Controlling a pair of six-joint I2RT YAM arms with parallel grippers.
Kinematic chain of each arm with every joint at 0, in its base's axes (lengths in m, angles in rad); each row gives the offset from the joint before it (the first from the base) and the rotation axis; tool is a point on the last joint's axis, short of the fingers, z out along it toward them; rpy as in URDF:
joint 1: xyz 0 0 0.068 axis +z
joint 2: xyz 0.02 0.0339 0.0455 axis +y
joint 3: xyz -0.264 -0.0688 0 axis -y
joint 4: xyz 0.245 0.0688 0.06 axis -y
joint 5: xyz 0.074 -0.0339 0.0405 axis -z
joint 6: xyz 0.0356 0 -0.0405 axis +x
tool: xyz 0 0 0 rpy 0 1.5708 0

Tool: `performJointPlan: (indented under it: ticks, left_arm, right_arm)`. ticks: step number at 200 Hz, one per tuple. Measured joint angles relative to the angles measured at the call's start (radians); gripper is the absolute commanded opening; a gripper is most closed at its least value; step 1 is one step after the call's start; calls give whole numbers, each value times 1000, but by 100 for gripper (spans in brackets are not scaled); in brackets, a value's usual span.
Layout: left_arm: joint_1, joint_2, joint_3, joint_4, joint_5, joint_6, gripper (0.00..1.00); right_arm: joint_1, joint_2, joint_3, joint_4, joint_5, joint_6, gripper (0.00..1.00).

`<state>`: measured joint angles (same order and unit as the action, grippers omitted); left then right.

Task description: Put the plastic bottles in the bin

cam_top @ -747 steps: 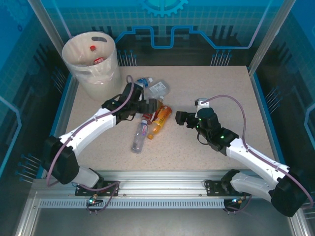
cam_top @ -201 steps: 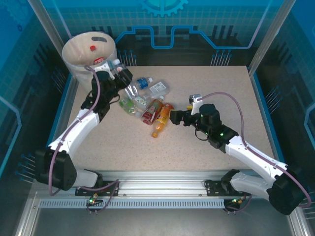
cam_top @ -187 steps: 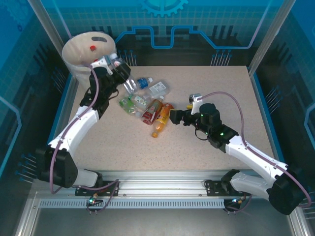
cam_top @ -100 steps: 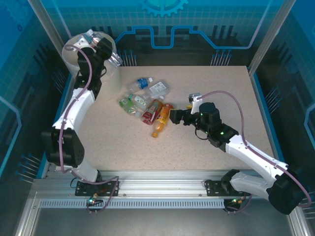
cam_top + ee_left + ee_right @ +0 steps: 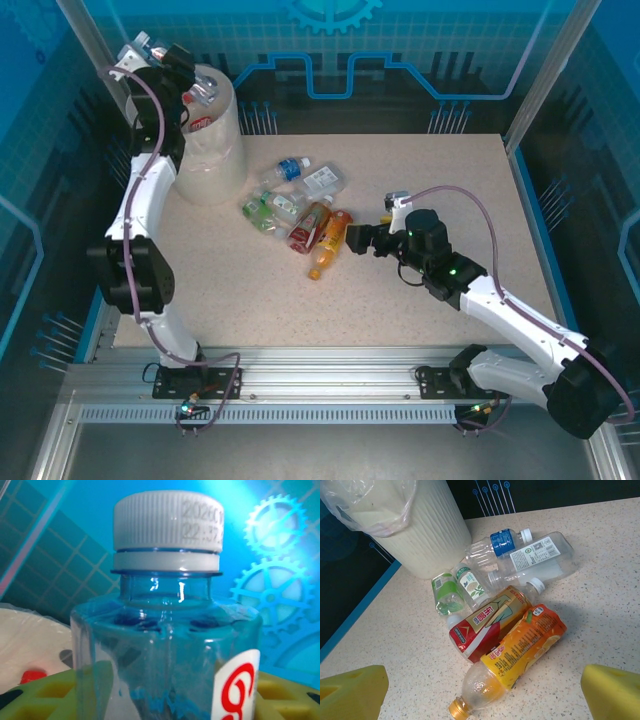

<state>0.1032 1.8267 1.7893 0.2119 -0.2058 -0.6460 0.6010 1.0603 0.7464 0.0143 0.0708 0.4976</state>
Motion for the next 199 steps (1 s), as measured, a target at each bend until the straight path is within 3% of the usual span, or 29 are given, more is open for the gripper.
performJointPlan:
  ticks: [28,65,94,161,199]
  left_arm:
    - [5,100,99,-77,-11,13,59]
    - [5,167,151,-148,-25,43,70]
    - [5,189,187,-182,26,57,78]
    - [4,171,204,-245,142,77,86]
    - [-6,23,63,-254,207,77,90]
  right_arm:
    - [0,1,2,-7,0,1,100]
    - [0,12,8,-23,0,3,100]
    - [0,23,22,-31,-1,3,100]
    - [0,92,51,-44,12,54,100]
    - [8,185,61,-54,57,156,100]
